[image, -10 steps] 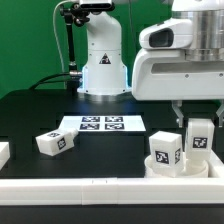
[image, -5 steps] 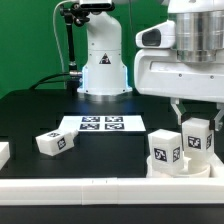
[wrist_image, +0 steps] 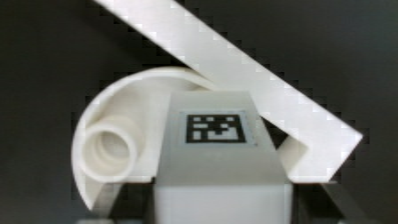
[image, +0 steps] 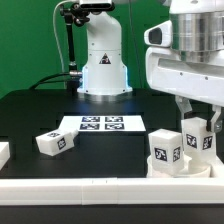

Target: Assemble stool

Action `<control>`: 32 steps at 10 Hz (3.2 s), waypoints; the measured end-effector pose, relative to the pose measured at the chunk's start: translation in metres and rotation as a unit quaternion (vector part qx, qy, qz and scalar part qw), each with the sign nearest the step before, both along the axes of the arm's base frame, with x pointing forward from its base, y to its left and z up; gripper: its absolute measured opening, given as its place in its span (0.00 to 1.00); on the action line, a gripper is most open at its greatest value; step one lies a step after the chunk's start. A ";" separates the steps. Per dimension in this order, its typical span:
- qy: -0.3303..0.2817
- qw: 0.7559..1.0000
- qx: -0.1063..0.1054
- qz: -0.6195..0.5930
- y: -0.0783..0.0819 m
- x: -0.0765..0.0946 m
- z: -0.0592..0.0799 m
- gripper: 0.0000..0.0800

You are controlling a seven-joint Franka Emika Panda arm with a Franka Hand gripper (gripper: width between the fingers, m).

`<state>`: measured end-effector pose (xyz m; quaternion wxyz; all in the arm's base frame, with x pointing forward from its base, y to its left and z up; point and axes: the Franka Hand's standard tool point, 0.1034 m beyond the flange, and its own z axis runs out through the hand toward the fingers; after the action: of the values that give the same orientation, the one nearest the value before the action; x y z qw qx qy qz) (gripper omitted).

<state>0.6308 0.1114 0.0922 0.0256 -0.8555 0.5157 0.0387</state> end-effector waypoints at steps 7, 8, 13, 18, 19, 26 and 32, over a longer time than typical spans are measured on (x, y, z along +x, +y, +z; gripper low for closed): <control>0.021 0.979 -0.012 -0.204 0.004 0.000 0.000 0.42; 0.021 0.975 -0.012 -0.220 0.004 0.000 0.000 0.42; 0.013 0.921 0.007 -0.390 0.002 0.008 0.000 0.42; -0.001 0.899 0.034 -0.437 -0.002 0.015 0.000 0.42; 0.005 0.895 0.037 -0.444 -0.003 0.015 0.000 0.42; 0.012 0.928 0.046 -0.370 -0.003 0.019 0.018 0.79; -0.021 0.996 0.023 -0.089 0.003 0.019 0.016 0.81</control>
Offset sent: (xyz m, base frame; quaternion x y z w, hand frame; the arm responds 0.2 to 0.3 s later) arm -0.0034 0.0001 -0.0028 -0.0029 0.0052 0.2065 0.9784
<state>0.6494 0.1143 0.1078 0.0592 -0.8064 0.5877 0.0299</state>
